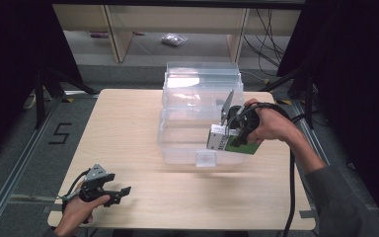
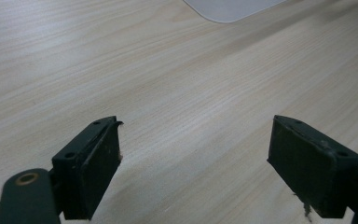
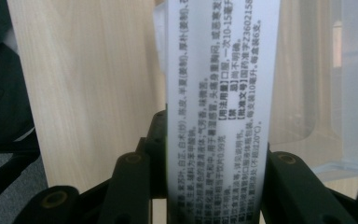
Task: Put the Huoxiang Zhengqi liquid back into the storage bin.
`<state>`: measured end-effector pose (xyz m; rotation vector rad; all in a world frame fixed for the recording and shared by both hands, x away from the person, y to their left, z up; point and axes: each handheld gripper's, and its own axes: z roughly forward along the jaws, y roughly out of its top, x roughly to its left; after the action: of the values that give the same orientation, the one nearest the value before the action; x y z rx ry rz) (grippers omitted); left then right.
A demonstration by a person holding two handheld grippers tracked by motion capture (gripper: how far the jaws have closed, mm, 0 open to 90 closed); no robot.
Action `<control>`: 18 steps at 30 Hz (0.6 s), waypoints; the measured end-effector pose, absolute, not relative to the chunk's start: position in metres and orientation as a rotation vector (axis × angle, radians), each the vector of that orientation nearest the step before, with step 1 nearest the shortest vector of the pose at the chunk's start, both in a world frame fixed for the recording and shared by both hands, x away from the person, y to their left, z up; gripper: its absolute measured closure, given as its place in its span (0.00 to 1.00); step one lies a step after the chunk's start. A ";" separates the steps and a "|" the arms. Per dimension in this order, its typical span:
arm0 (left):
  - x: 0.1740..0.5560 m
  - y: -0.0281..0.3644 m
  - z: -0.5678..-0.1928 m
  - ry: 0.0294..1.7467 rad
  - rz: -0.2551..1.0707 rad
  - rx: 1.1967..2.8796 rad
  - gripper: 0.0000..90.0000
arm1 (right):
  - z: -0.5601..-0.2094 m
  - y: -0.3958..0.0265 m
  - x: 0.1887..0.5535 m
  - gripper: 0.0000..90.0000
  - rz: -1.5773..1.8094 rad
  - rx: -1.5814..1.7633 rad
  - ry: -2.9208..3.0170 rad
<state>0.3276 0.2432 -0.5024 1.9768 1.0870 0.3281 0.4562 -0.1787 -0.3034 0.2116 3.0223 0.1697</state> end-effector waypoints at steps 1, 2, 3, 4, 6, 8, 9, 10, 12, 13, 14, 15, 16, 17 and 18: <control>0.328 0.243 -0.503 1.086 0.329 1.974 0.18 | -0.303 -0.179 0.459 0.72 0.170 0.208 3.015; 0.328 0.243 -0.503 1.087 0.328 1.975 0.18 | -0.303 -0.179 0.462 0.72 0.171 0.200 3.019; 0.328 0.243 -0.503 1.088 0.326 1.977 0.18 | -0.302 -0.179 0.464 0.72 0.172 0.209 3.012; 0.327 0.243 -0.502 1.092 0.324 1.981 0.18 | -0.302 -0.178 0.466 0.72 0.168 0.217 3.016; 0.328 0.243 -0.503 1.085 0.328 1.974 0.18 | -0.302 -0.177 0.471 0.72 0.154 0.240 3.012; 0.328 0.243 -0.503 1.081 0.328 1.976 0.18 | -0.301 -0.177 0.476 0.72 0.145 0.268 3.020; 0.328 0.243 -0.503 1.079 0.327 1.975 0.18 | -0.302 -0.177 0.478 0.72 0.161 0.242 3.013; 0.328 0.243 -0.503 1.079 0.327 1.975 0.18 | -0.302 -0.177 0.479 0.72 0.149 0.269 3.018; 0.328 0.243 -0.503 1.081 0.328 1.975 0.18 | -0.305 -0.177 0.486 0.72 0.140 0.258 3.021; 0.328 0.243 -0.503 1.081 0.328 1.976 0.18 | -0.306 -0.177 0.488 0.72 0.130 0.271 3.017; 0.328 0.243 -0.503 1.080 0.326 1.974 0.18 | -0.308 -0.177 0.491 0.72 0.134 0.248 3.015; 0.328 0.243 -0.502 1.081 0.325 1.977 0.18 | -0.309 -0.177 0.492 0.72 0.116 0.287 3.019; 0.327 0.243 -0.502 1.086 0.325 1.980 0.18 | -0.311 -0.178 0.496 0.72 0.133 0.263 3.017; 0.327 0.243 -0.502 1.089 0.324 1.982 0.18 | -0.312 -0.178 0.497 0.72 0.136 0.267 3.015; 0.328 0.243 -0.503 1.082 0.327 1.974 0.18 | -0.313 -0.178 0.499 0.72 0.132 0.271 3.024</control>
<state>0.3276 0.2431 -0.5026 1.9743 1.0824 0.3266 0.4990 -0.1778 -0.3131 0.2710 3.0241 0.1316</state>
